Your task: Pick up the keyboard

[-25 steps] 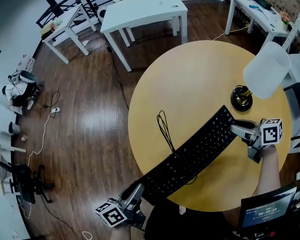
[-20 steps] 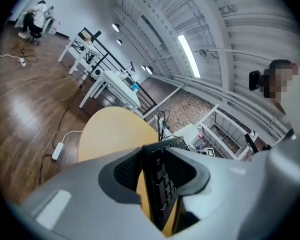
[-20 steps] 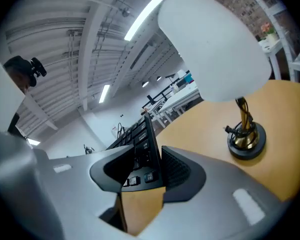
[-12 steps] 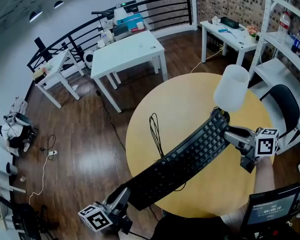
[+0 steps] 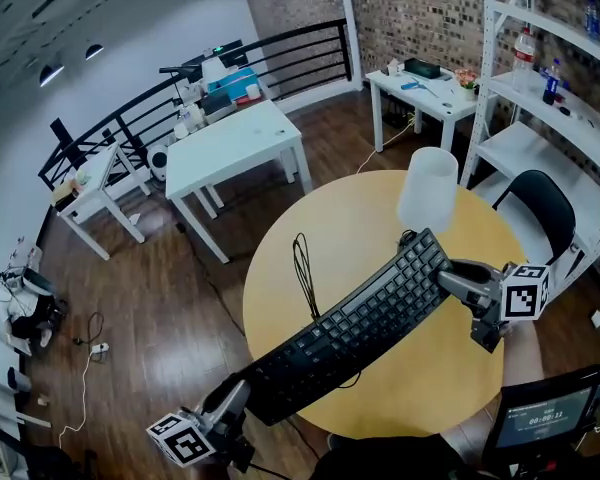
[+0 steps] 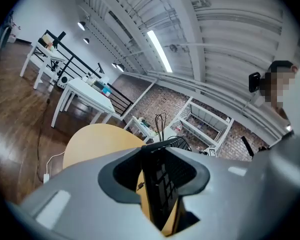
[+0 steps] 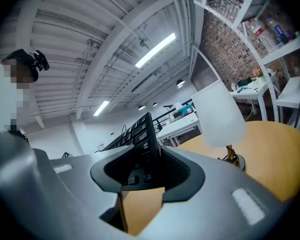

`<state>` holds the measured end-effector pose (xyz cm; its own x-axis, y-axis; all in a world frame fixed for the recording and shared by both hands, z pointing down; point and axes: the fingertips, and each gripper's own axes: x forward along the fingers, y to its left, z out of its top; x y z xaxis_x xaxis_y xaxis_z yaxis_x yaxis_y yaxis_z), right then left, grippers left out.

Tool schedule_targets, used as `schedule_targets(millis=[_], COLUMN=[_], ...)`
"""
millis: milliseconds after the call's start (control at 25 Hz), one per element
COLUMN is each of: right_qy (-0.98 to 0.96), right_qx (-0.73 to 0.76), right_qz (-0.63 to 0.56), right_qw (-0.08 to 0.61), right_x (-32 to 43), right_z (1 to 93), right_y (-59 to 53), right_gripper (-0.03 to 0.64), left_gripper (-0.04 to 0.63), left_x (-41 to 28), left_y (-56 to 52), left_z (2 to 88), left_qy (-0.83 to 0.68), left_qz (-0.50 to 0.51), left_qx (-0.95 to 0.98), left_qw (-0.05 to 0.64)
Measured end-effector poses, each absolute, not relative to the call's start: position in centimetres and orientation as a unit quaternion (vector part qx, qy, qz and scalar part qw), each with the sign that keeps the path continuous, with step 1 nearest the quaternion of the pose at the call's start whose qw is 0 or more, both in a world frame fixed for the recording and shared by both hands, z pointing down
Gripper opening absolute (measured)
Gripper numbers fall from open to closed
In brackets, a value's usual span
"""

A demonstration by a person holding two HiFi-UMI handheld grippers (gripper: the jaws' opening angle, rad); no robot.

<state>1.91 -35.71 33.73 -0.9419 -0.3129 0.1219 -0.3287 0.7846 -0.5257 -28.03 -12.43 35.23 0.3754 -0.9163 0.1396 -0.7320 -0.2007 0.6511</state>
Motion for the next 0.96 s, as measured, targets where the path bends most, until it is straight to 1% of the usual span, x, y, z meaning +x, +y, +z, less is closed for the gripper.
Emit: schedule_targets(millis=[200,360,600,960], right_qy=[-0.943,-0.943,-0.942,-0.942], right_qx=[0.181,0.186,0.188,0.191], right_qz=[0.278,0.277,0.276,0.277], right_qw=[0.004,0.001,0.0,-0.002], right_x=[3.0,2.6,3.7,3.8], right_z=[33.0,33.1,32.7,32.6], right_y=[-34.5,-34.8,-33.3,-32.4], right_gripper=[0.161,0.161,0.161,0.16], left_gripper=[0.143,0.143,0.143,0.143], left_x=[-27.5,-28.4,-27.1,-27.3], left_y=[-11.9,-12.3,-11.2,-10.7], left_z=[34.4,34.6,33.8,33.7], left_qy=[-0.533,-0.538,-0.528,-0.523], left_qz=[-0.138,-0.126,-0.136,-0.132], left_qx=[0.772,0.774,0.778,0.781], left_qw=[0.317,0.311,0.312,0.315])
